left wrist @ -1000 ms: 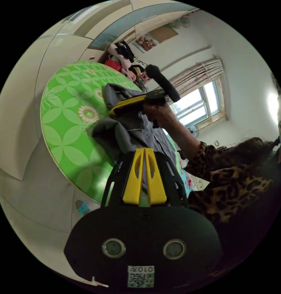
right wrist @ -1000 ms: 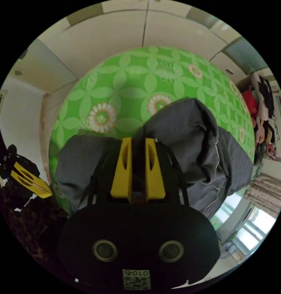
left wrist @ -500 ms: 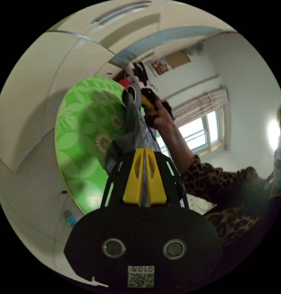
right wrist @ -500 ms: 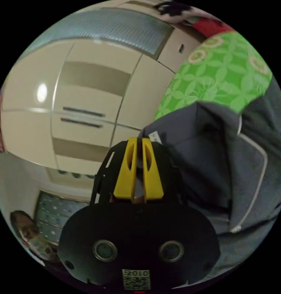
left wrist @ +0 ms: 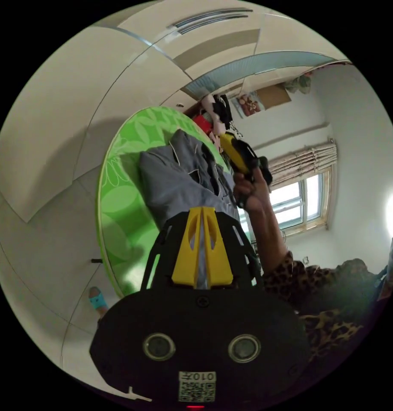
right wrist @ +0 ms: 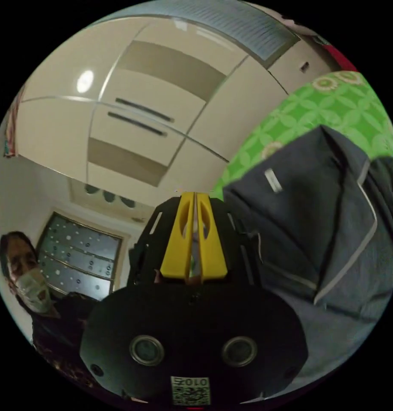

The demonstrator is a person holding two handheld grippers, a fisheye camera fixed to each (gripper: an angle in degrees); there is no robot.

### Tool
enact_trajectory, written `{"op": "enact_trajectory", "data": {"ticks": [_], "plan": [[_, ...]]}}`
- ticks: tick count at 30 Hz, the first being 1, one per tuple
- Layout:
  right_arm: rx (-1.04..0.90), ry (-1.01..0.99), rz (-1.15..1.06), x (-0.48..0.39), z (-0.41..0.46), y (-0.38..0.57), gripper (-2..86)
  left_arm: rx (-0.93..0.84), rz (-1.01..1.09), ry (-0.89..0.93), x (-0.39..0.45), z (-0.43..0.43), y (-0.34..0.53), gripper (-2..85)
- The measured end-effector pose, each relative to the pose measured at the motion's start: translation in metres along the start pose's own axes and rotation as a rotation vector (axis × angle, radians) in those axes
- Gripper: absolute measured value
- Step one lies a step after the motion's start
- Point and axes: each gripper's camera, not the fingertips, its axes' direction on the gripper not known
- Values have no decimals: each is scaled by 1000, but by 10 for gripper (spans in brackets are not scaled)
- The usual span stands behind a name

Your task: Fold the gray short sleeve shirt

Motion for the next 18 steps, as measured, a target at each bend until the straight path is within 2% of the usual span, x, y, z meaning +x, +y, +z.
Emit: {"op": "enact_trajectory", "data": {"ticks": [2, 4, 7, 9, 11, 14, 16, 18], "plan": [[-57, 57, -4, 2, -1, 37, 31, -63, 17, -73, 1, 19, -12, -2], [-89, 23, -15, 9, -12, 91, 30, -33, 0, -181, -3, 19, -18, -2], [-91, -8, 13, 20, -34, 157, 28, 11, -47, -61, -10, 11, -33, -2], [-93, 39, 77, 29, -43, 190, 28, 26, 0, -65, 9, 13, -42, -2], [-87, 72, 128, 35, -51, 215, 28, -56, 55, -106, 31, 38, -60, -3], [-16, 59, 191, 39, -68, 242, 29, -25, -67, -253, 7, 44, -70, -3], [23, 47, 195, 35, -82, 257, 29, -14, -175, -146, -11, 36, -71, -3], [35, 54, 210, 35, -92, 269, 29, -2, -212, -157, -7, 26, -72, -3]]}}
